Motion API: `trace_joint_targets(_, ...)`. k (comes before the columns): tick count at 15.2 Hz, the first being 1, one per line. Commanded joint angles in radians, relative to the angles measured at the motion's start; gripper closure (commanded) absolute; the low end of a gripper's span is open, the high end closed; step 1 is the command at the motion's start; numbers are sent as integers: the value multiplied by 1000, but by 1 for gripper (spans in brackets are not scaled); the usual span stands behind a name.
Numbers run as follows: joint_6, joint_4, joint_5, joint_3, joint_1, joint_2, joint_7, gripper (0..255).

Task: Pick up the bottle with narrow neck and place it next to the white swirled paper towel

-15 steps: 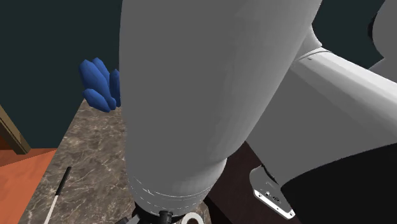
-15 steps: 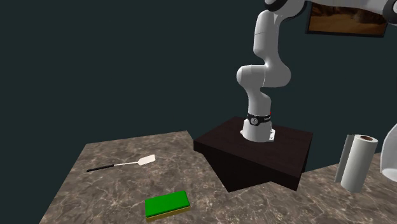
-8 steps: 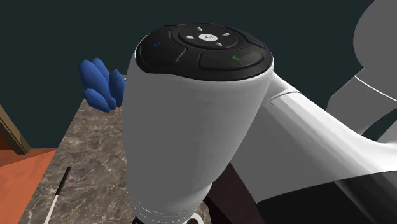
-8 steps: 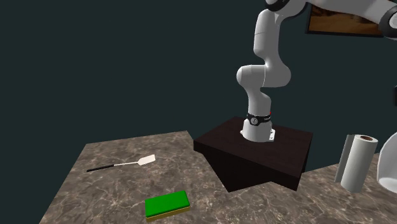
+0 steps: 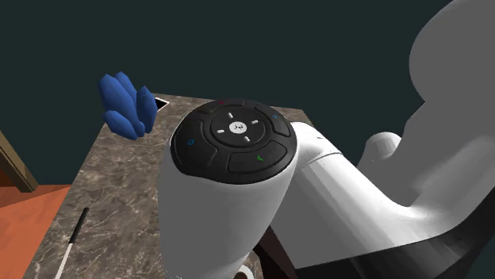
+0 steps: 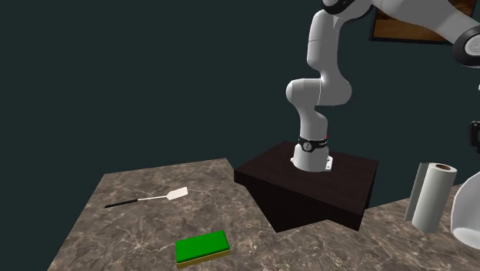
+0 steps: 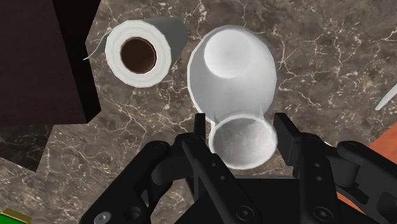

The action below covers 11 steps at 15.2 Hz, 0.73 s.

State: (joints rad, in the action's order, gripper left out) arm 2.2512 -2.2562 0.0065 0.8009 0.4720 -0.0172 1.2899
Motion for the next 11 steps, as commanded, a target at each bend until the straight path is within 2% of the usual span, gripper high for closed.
trace_joint_targets(1,25,-9,-21,3,1,22,17,255)
trace_joint_targets(4,71,-27,-62,2,4,63,47,255)
trace_joint_targets(11,71,-27,-62,2,4,63,47,255)
